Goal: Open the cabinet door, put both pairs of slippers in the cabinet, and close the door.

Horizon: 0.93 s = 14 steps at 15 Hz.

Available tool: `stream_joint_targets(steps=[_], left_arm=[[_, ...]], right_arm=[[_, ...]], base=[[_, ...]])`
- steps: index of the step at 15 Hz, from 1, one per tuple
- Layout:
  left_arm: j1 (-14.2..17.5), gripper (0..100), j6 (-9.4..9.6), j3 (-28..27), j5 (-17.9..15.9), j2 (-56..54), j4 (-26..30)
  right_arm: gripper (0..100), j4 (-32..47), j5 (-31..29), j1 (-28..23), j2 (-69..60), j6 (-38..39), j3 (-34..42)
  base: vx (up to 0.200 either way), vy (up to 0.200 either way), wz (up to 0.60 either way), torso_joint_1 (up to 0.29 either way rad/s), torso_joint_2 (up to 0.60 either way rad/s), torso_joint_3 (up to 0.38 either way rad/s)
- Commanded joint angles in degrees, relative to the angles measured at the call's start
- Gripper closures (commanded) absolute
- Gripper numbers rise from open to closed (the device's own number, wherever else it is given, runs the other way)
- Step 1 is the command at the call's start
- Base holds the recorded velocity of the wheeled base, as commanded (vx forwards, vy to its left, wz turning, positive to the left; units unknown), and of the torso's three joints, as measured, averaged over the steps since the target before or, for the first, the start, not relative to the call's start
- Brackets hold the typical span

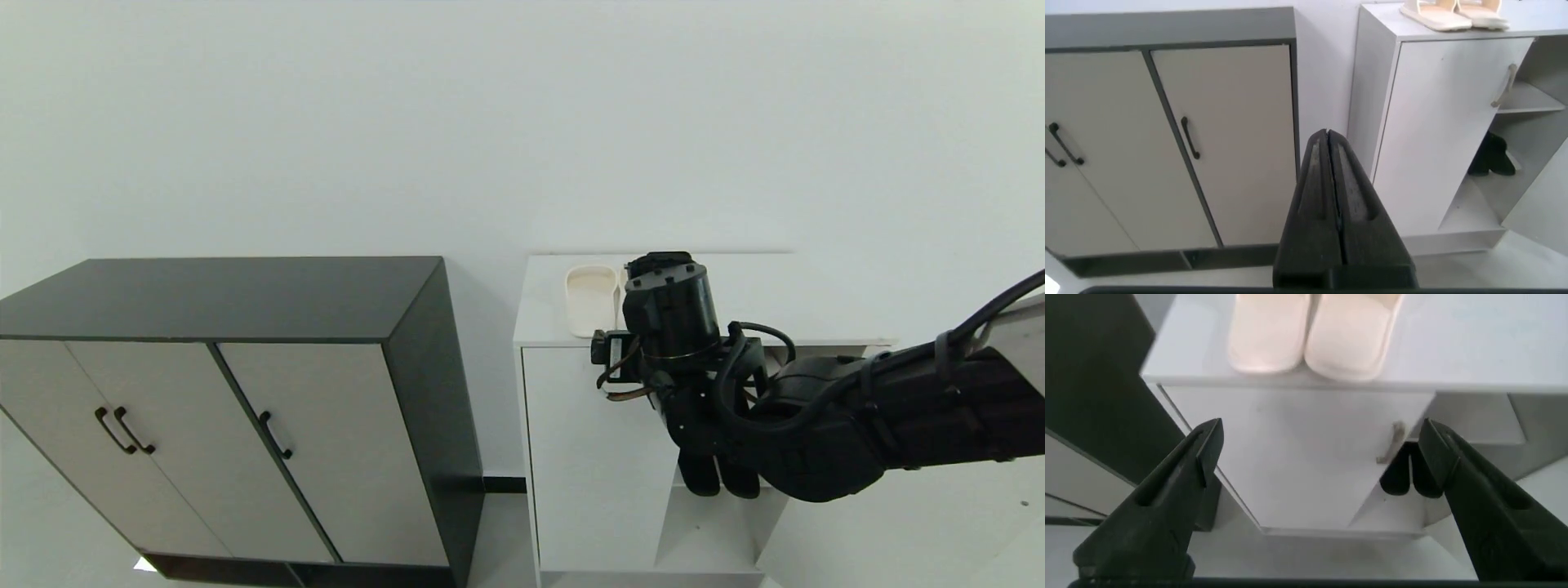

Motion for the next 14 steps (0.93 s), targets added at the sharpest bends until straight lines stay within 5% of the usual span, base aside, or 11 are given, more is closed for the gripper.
stream_joint_targets(steps=[1, 10, 14], left_arm=[[0.0, 100, 0.01, 0.0, 0.1, 0.0, 0.0], [0.0, 100, 0.01, 0.0, 0.0, 0.0, 0.0], [0.0, 100, -0.07, 0.0, 0.1, 0.0, 0.0]], right_arm=[[0, 0.0, 0.0, -0.6, 0.2, 0.0, 0.1], [0, -8.1, 0.3, -1.6, 5.3, -0.5, 2.4], [0, -11.0, 0.4, -1.6, 8.0, -0.5, 1.7]], base=[[0.2, 0.0, 0.0, 0.007, 0.0, 0.002], [0.2, 0.0, 0.0, 0.007, 0.0, 0.002], [0.0, 0.0, 0.0, 0.0, 0.0, 0.0]])
